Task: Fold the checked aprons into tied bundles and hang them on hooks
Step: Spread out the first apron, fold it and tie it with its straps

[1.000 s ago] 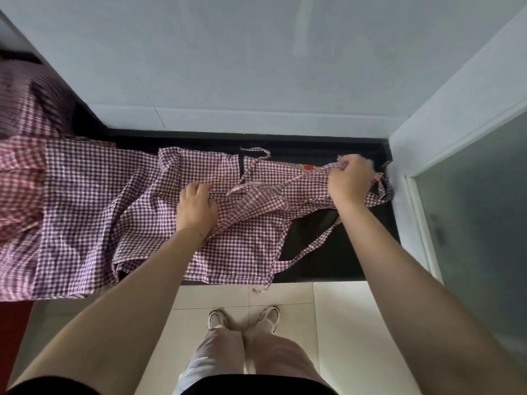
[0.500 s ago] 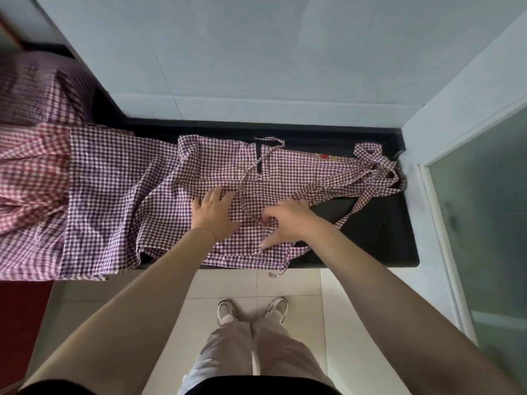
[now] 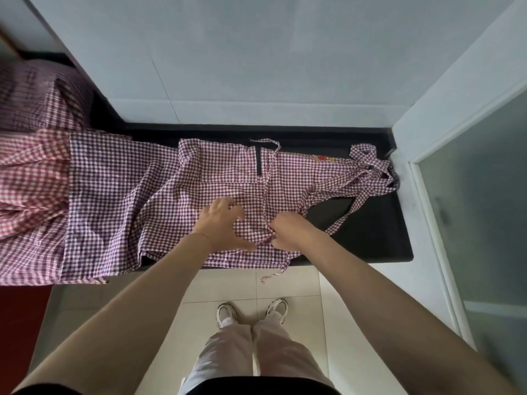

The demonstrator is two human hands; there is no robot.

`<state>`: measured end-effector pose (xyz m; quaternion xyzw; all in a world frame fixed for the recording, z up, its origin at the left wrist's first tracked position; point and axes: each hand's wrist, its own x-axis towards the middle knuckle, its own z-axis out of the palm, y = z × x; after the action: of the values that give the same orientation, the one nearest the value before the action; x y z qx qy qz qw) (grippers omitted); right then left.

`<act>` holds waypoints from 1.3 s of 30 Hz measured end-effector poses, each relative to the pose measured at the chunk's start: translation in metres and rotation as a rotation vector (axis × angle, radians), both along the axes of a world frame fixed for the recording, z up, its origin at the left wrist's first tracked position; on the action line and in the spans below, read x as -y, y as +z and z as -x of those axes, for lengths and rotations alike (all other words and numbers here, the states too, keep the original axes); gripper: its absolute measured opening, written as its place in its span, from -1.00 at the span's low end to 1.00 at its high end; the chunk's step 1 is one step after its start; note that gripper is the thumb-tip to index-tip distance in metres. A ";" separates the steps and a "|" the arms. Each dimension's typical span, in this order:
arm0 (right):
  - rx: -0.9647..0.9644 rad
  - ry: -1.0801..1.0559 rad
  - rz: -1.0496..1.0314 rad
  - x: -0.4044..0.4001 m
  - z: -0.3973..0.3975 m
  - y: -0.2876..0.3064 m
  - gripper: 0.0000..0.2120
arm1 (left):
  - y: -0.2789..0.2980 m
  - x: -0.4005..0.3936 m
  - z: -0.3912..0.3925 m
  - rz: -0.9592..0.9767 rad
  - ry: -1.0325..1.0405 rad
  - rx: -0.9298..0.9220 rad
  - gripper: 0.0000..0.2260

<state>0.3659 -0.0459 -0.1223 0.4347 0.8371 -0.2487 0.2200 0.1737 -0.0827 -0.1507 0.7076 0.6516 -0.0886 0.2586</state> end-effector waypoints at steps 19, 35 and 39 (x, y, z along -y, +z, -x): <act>0.189 0.005 0.298 -0.005 0.007 0.033 -0.88 | 0.041 -0.010 -0.015 0.513 -0.231 -0.065 -0.67; 0.041 -0.132 -0.134 -0.021 -0.027 -0.009 -0.76 | -0.006 -0.011 -0.026 0.032 -0.038 -0.033 -0.74; 0.014 -0.183 -0.076 -0.024 -0.036 -0.007 -0.85 | -0.001 -0.011 -0.026 0.063 -0.048 -0.038 -0.77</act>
<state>0.4017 -0.0214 -0.1292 0.5193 0.8011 -0.2327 0.1857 0.1993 -0.0717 -0.1521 0.7127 0.6362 -0.1288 0.2661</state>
